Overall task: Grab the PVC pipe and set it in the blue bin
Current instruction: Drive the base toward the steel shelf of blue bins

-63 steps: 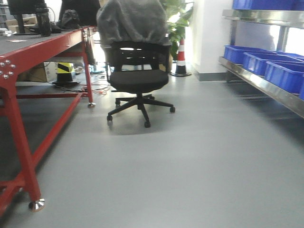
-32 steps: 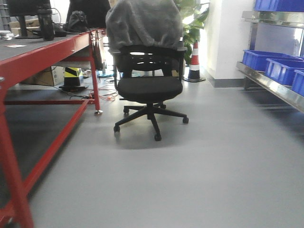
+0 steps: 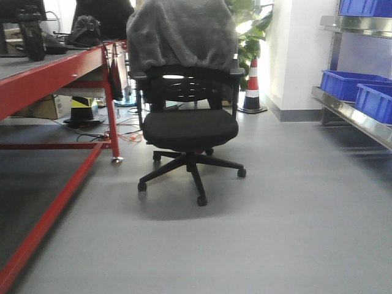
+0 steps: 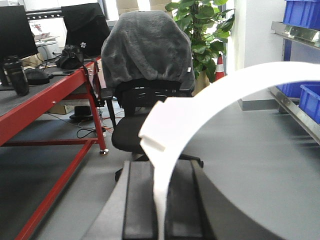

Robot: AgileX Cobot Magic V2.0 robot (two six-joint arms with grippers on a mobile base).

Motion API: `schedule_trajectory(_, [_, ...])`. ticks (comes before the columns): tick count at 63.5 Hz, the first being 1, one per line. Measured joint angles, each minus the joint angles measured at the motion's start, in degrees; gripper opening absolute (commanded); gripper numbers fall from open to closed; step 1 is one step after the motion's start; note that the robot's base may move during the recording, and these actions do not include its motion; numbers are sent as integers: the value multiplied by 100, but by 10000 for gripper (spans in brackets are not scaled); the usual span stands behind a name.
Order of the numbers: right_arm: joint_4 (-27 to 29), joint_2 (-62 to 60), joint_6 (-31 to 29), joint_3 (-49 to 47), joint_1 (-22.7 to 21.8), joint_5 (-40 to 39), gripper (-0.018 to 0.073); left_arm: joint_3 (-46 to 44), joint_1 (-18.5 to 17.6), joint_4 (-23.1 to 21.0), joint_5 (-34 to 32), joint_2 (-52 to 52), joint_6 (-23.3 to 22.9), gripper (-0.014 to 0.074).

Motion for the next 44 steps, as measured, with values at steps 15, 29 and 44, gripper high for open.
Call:
schedule_trajectory(15, [0,0,0,0,0,0,-167,0,0,0,0,0,0,-111])
schedule_trajectory(29, [0,0,0,0,0,0,-167,0,0,0,0,0,0,-111])
schedule_trajectory(44, [0,0,0,0,0,0,-167,0,0,0,0,0,0,-111])
